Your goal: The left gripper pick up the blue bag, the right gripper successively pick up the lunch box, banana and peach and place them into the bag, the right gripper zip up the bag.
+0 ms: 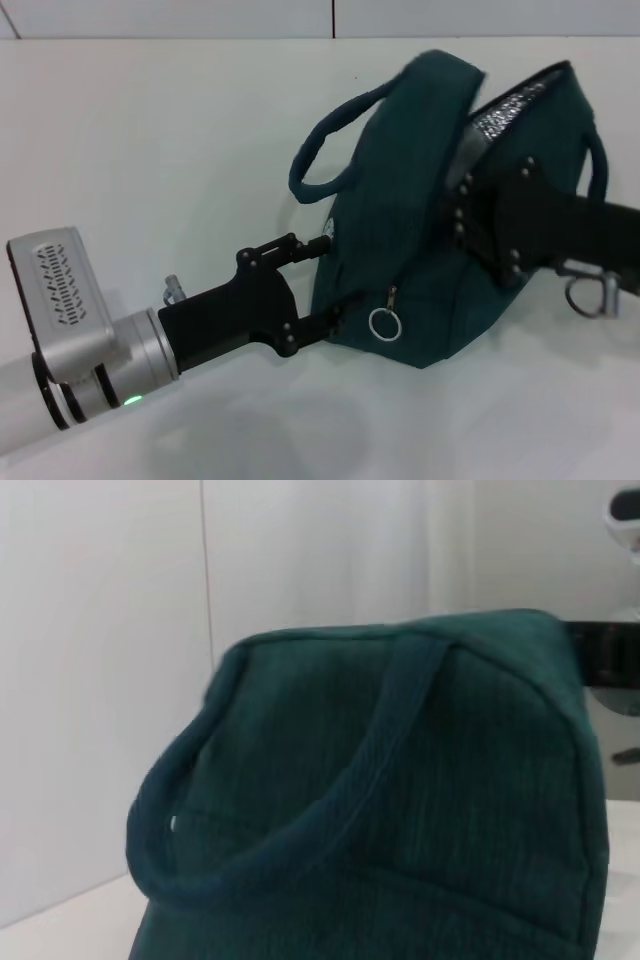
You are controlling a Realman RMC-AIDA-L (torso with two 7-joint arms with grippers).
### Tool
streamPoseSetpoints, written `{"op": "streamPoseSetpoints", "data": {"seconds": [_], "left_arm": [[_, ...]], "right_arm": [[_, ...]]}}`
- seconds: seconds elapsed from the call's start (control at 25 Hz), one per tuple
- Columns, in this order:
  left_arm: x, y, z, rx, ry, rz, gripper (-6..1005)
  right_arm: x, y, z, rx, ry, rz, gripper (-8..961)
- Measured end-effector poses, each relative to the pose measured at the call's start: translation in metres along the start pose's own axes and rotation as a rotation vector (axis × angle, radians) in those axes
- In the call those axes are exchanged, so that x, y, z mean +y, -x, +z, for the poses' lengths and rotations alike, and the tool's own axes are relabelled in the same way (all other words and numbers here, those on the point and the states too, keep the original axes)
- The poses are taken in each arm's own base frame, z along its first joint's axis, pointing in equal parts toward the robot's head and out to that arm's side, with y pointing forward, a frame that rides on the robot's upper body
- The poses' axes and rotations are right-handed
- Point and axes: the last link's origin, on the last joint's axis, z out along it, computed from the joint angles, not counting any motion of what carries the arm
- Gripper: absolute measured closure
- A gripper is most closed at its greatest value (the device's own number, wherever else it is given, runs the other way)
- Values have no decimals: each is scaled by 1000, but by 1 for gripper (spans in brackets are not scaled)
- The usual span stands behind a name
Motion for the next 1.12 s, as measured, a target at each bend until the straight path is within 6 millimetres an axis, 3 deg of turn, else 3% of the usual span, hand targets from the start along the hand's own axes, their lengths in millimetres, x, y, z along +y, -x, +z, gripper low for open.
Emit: {"op": "streamPoseSetpoints", "data": {"seconds": [0.2,0.48,0.72,0.92,1.12], "left_arm": [[3,-2,-1,26,3,46,363],[4,-4,1,44,-1,88,500],[5,-6,4,50,10,104,752],[5,-8,6,59,12,110,846],[5,-9,9,60,24,121,922]], "right_arm": [[11,-1,-20,-1,18,40,915],[13,-8,-44,-10,-128,69,914],[21,-16,-43,63,-53,105,901],[33,-28,-37,226,118,239,836],[35,-37,-34,275,104,275,722]]}}
